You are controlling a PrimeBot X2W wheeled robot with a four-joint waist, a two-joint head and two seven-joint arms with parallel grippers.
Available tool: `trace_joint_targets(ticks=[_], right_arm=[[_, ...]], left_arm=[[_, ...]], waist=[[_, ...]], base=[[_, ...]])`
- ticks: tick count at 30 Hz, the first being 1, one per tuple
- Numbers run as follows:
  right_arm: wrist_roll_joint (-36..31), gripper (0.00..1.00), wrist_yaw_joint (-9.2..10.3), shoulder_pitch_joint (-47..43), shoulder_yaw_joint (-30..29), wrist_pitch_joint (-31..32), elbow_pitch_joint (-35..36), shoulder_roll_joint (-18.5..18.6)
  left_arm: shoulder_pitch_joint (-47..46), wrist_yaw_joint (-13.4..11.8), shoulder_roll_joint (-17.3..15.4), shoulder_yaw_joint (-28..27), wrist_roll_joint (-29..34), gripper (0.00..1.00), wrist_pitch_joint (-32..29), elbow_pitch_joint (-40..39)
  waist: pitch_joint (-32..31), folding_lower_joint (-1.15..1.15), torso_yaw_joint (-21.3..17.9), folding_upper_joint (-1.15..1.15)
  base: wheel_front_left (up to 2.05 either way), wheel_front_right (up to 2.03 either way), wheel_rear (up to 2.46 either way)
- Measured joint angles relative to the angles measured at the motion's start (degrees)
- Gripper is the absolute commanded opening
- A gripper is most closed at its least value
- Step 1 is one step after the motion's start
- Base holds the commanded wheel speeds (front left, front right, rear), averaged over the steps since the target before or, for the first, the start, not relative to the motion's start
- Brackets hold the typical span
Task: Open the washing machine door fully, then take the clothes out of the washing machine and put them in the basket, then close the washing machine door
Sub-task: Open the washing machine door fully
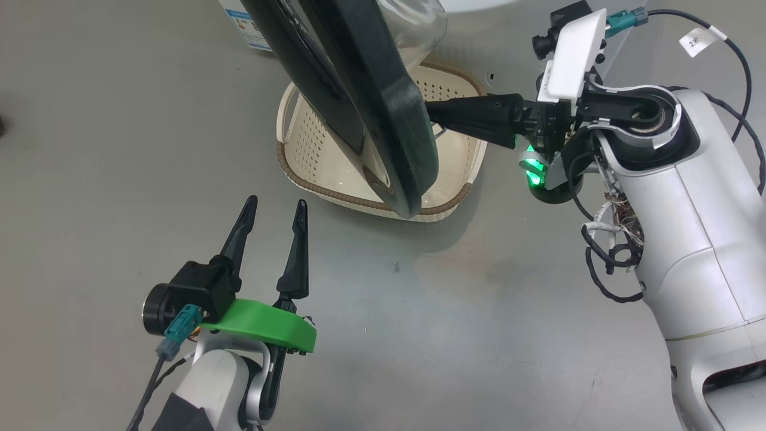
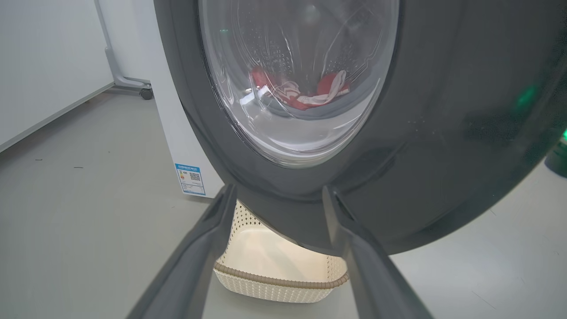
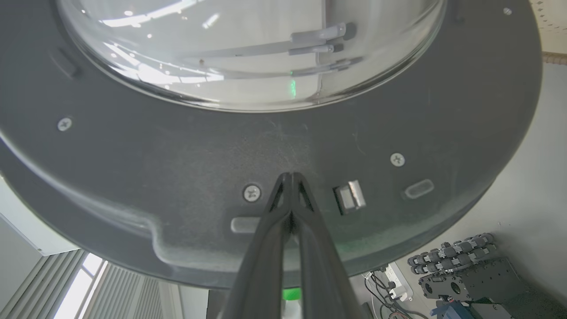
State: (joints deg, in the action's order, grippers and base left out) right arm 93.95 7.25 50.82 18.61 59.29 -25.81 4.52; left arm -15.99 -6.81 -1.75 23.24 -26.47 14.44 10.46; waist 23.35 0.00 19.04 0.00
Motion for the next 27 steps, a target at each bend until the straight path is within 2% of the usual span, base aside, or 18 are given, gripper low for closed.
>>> trace_joint_targets(ticks=[15,27], right_arm=[[6.6,0.00,0.00,-3.3,8.1,-2.0,3.7,-0.1],[6.7,0.00,0.00,-3.8,8.5,-6.8,3.9,-0.2]], left_arm=[[0.0,0.0,0.0,0.2,0.0,1.00,0.0,-0.2],[0.0,0.0,0.0,-1.5,-0.1,1.00,0.0,0.2]], waist=[[0.5,0.00,0.4,0.00],[-0.5,0.00,-0.1,0.00]], base=[[0.00,0.00,0.00],[0.00,0.00,0.00]])
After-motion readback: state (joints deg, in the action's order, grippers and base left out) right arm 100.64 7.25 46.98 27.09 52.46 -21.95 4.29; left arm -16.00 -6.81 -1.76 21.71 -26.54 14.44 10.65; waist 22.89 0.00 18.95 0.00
